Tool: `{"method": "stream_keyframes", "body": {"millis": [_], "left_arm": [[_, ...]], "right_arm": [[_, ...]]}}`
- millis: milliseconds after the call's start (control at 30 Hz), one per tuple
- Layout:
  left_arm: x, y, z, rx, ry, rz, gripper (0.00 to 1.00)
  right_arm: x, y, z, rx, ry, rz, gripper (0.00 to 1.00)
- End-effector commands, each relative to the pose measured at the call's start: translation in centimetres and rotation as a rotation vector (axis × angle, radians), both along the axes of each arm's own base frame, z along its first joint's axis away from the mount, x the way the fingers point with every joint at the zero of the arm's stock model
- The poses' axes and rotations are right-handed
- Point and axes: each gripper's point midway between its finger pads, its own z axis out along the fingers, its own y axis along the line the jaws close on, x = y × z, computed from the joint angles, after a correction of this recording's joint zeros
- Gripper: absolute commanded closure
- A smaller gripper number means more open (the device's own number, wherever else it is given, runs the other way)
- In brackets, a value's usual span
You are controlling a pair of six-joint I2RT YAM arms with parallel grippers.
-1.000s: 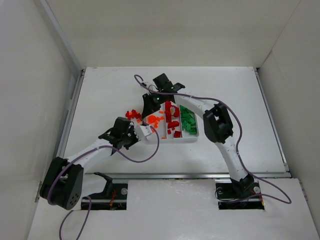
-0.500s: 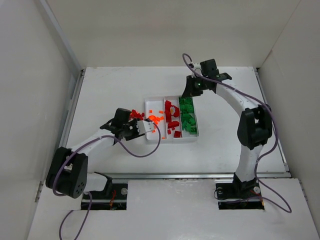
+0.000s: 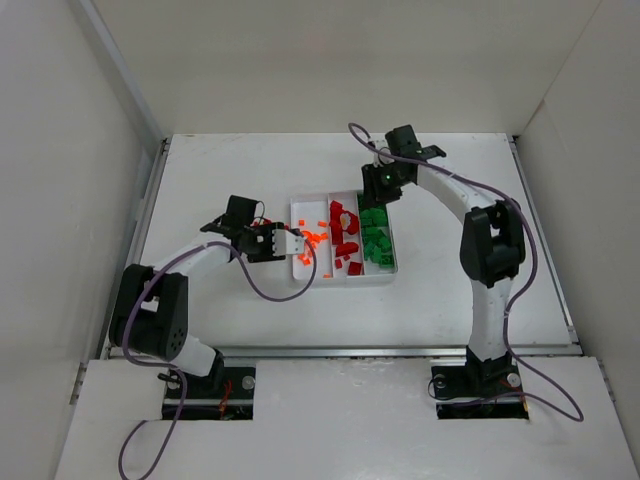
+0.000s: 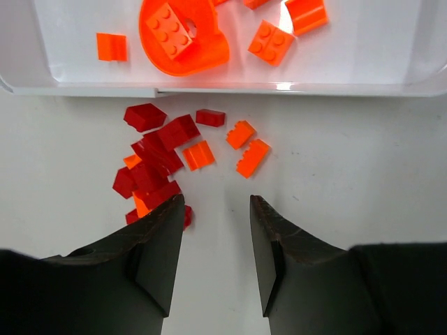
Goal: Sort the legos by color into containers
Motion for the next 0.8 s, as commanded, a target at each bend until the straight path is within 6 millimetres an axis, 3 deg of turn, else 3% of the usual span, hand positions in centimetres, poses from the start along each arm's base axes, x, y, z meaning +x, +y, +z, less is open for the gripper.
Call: {"method": "stream_keyframes", "body": {"millis": [0,100,300,400,433,500,533,600,733,767], "left_arm": [[0.4,-1.1,0.8,-0.028,0.004,-0.077,0.6],[0.6,-1.1,0.7,-0.033,0.017,-0.096,0.6],[1.5,-2.2,1.5,-0.06,0.024,-0.212,0.61],[0.0,-2.2,0.2,-0.018,0.088,-0.349,0.65],[0.2,-2.5,0.6,-0.018,0.088,-0.382,0.67],[-1.1,-2.0,-0.8,0.011,0.181,-0.431,0.68],[-0.4,-2.0,-0.6,0.034,0.165,-0.46,0.7],[-1.2,-1.4,-1.7,0.064,0.236,-0.498,0.71],[-0.8,-1.4,-2.0,0.085,0.232,-0.551,0.71],[-0.5,-1.3,-1.8,0.096,0.218,-0.558,0.71]], "right_arm": [[1.4,-0.5,2.2,-0.019,-0.06,0.002,0.53],[1.7,-0.5,2.9,-0.022,-0.068,0.01,0.51],[3.1,-0.4,6.5,0.007,-0.146,0.012,0.48],[3.7,-0.2,8.0,0.02,-0.185,0.011,0.47],[3.9,-0.1,7.9,0.021,-0.187,0.011,0.47],[4.3,-0.5,8.0,0.019,-0.186,0.002,0.47],[4.3,-0.5,8.0,0.019,-0.186,0.002,0.47],[4.2,-0.7,7.7,0.009,-0.179,-0.003,0.47],[3.7,-1.0,6.2,-0.012,-0.144,-0.008,0.47],[3.6,-1.0,6.6,-0.009,-0.152,-0.008,0.47]]}}
